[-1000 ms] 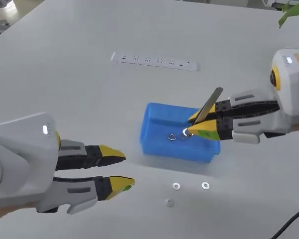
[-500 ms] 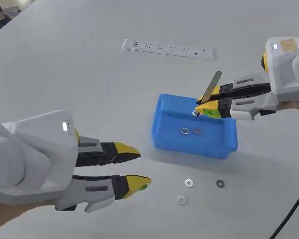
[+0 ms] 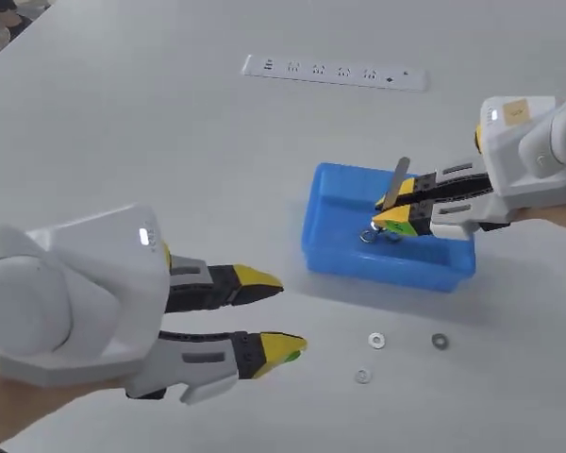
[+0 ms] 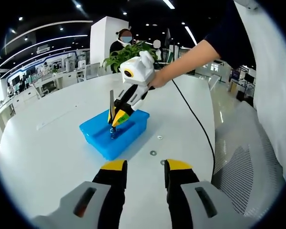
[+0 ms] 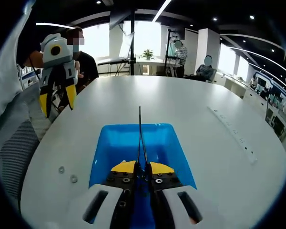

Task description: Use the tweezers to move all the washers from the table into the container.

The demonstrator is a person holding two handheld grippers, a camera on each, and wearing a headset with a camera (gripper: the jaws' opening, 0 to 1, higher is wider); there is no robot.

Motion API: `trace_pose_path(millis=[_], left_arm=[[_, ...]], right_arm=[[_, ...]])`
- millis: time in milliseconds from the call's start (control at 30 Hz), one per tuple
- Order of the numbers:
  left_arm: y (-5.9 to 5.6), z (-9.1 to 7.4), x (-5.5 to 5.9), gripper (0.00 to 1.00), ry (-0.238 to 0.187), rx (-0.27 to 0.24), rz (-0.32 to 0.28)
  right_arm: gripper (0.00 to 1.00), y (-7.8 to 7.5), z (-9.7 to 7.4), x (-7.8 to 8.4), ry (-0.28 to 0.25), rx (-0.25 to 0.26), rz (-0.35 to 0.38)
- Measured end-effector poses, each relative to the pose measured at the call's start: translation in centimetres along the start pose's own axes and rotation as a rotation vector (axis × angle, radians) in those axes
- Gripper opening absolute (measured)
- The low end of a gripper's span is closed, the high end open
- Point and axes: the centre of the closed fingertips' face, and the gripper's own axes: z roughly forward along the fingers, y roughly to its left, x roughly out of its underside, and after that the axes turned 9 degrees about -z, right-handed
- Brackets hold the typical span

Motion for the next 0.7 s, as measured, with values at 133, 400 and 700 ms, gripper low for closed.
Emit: trace_pose_path(millis=[133, 400, 700], left_arm=[[0.7, 0.1, -1.1, 0.55, -0.035, -0.019, 0.001], [3.0, 1.9, -4.1, 0.73, -0.064, -0.027, 0.050], [5.6, 6.8, -9.1, 0.66, -0.096, 0.033, 0.137]], right_arm=[[0.09, -0.2, 0.1, 0.2, 0.006, 0.003, -0.003], [0.09, -0.4, 0.3, 0.3, -0.001, 0.009, 0.016], [0.09, -0.3, 0.2, 0.5, 0.002, 0.015, 0.018]])
